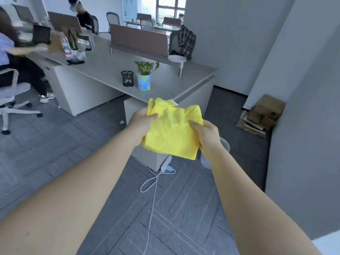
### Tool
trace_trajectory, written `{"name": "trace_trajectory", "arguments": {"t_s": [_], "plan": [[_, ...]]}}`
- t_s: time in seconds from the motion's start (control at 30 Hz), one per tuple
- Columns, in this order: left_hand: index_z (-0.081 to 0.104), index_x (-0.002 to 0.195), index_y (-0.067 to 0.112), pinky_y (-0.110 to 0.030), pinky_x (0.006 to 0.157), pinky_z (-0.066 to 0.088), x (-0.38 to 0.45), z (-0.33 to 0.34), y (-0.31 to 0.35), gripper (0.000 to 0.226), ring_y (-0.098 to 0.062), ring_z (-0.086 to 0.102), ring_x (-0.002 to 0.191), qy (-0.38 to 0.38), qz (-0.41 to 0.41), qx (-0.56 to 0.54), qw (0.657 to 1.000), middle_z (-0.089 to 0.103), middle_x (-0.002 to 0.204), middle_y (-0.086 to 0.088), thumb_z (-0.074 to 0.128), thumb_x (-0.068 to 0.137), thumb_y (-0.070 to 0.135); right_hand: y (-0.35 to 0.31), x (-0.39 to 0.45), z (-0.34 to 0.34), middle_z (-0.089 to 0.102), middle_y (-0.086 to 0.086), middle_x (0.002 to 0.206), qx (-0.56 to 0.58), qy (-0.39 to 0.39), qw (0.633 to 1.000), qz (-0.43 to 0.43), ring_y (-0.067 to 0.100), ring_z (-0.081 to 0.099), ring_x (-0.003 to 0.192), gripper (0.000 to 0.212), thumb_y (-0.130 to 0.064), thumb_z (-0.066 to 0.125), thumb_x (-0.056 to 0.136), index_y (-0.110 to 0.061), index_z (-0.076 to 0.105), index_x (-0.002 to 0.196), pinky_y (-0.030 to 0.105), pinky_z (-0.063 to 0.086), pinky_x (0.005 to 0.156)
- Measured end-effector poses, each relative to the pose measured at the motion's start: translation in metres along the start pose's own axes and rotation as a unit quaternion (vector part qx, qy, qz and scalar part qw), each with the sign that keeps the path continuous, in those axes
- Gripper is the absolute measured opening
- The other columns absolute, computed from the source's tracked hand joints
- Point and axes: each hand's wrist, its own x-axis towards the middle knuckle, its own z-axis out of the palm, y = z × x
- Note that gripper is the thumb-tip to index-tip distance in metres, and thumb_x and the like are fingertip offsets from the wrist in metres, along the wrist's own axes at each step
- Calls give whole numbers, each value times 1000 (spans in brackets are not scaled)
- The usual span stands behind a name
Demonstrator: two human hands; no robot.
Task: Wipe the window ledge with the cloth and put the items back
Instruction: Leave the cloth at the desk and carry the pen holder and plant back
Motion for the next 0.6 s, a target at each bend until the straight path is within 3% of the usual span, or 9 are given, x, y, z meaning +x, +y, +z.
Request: {"name": "trace_trajectory", "arguments": {"t_s": [0.07,0.23,0.33,0.47,0.53,0.6], "plan": [[55,115,14,-43,97,44,47,-27,5,24,-25,54,104,-3,3,2,1000,58,105,-5,48,92,14,-6,36,39,58,0,81,-4,5,1000,1,26,55,91,13,-19,59,86,-18,57,74,47,47,91],[54,120,11,-47,101,44,154,-74,20,29,-28,55,108,-10,2,20,1000,56,110,-7,45,93,12,-27,113,115,55,-3,79,10,18,1000,9,23,53,89,6,-20,55,89,-15,56,87,37,45,78],[55,107,15,-46,100,45,206,-82,23,18,-28,56,105,-23,-6,19,1000,58,109,-10,46,92,10,-34,153,139,56,-3,80,8,30,999,14,22,53,88,10,-21,54,90,-13,59,93,38,45,78],[59,93,12,-45,91,47,275,-82,18,22,-36,59,104,-61,-34,16,997,62,110,-22,45,83,-1,-31,214,156,58,-1,85,10,40,998,37,24,54,94,12,-17,54,89,-23,56,77,46,47,92],[59,79,16,-39,81,46,312,-77,14,27,-32,58,93,-67,-44,30,996,60,94,-16,42,80,-6,-28,248,162,57,-4,83,13,34,998,42,23,54,91,20,-12,52,89,-26,55,75,44,47,89],[58,77,18,-41,86,47,347,-68,10,30,-32,58,96,-67,-47,39,996,59,96,-15,42,79,-7,-23,283,164,56,-5,81,23,24,998,49,19,53,82,24,-7,49,89,-26,54,75,39,46,81]]}}
